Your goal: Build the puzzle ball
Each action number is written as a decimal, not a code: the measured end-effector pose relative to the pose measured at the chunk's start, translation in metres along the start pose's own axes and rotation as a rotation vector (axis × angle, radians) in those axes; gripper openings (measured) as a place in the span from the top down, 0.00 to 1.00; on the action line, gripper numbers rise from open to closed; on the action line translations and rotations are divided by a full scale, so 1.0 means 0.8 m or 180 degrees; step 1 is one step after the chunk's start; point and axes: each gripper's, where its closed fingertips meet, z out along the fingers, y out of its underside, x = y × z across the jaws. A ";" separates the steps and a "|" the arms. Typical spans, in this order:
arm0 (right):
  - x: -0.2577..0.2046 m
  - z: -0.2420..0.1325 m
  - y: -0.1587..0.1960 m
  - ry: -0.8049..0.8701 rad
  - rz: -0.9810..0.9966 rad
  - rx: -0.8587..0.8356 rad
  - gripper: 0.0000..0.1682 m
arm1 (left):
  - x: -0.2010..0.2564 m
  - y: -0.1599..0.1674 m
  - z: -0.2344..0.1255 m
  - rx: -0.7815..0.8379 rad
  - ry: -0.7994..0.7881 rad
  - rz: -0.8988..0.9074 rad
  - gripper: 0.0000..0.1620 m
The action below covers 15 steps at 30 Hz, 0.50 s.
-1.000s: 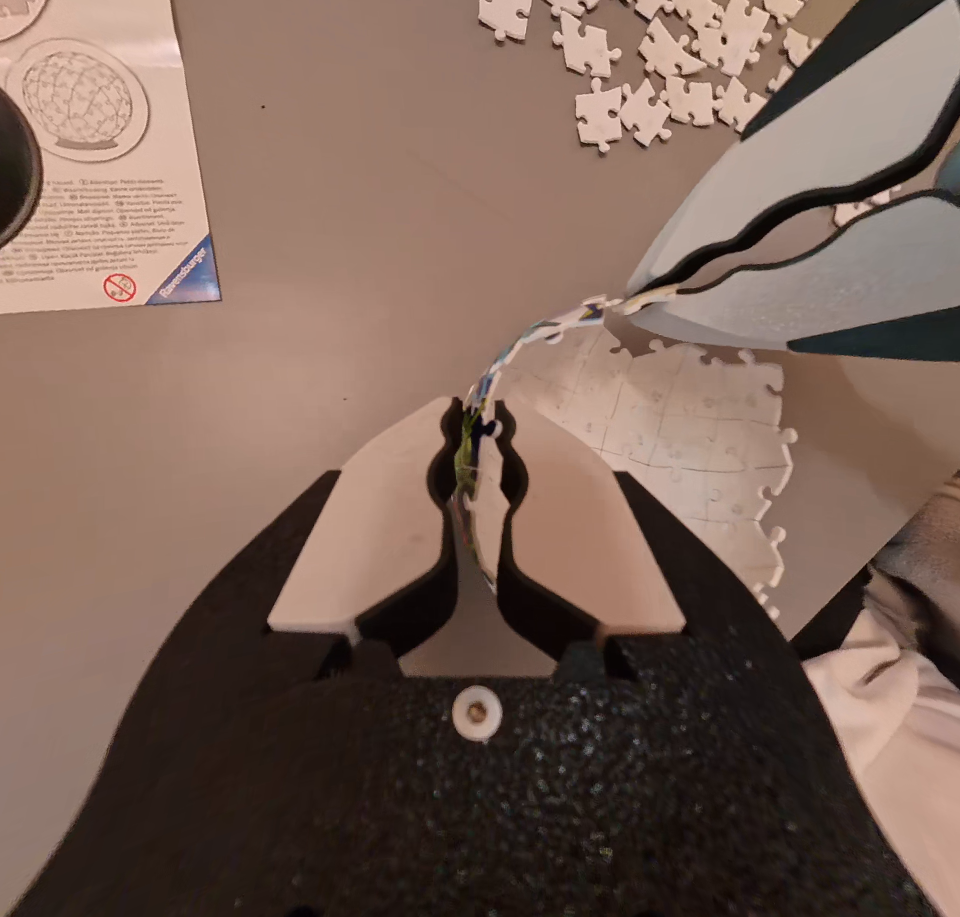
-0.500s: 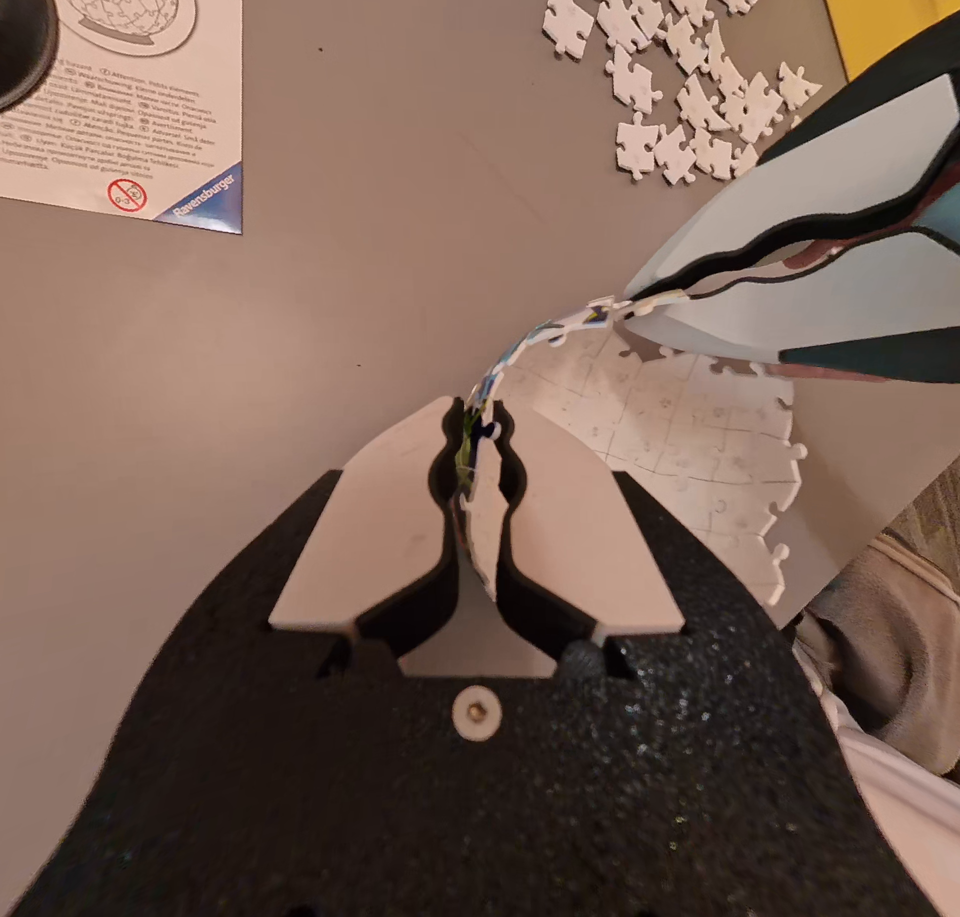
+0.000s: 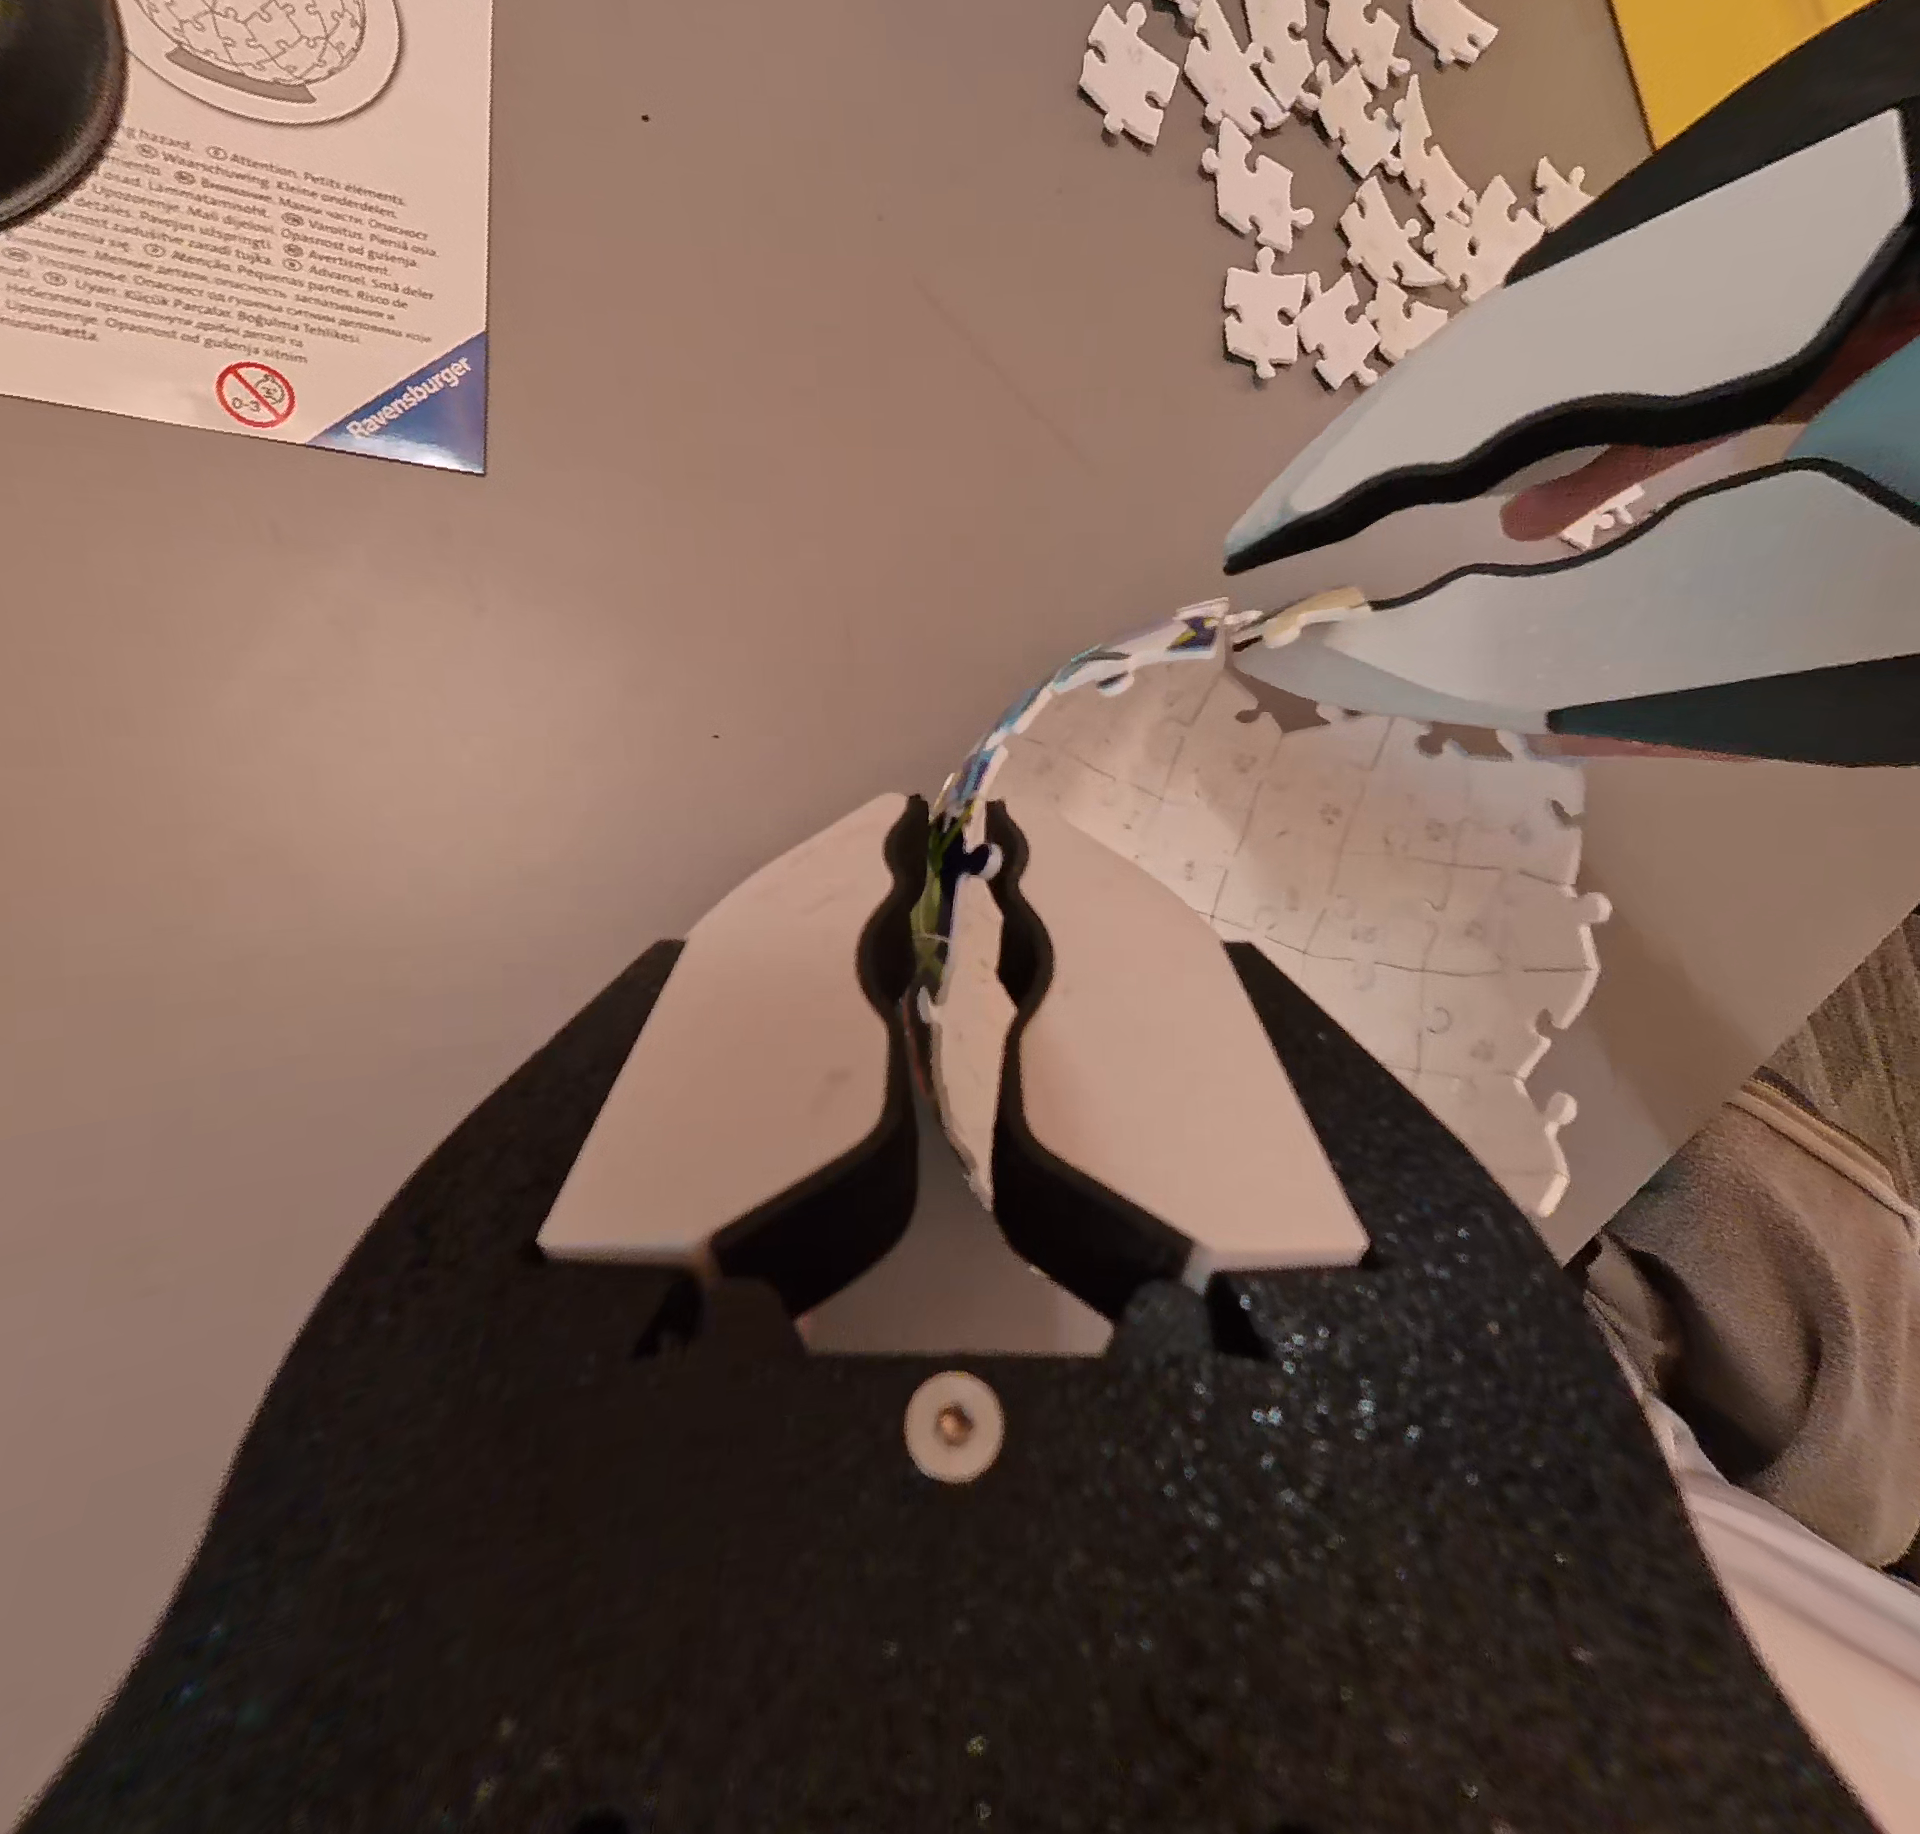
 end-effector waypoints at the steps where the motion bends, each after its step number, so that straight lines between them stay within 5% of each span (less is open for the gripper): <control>1: -0.001 0.000 0.000 -0.0034 0.0002 0.0000 0.92 | 0.000 0.000 0.000 0.0001 0.0000 0.0003 0.94; 15: -0.002 0.001 -0.007 -0.0021 0.0076 -0.0041 0.93 | 0.001 -0.002 0.004 0.0085 -0.0040 -0.0188 0.94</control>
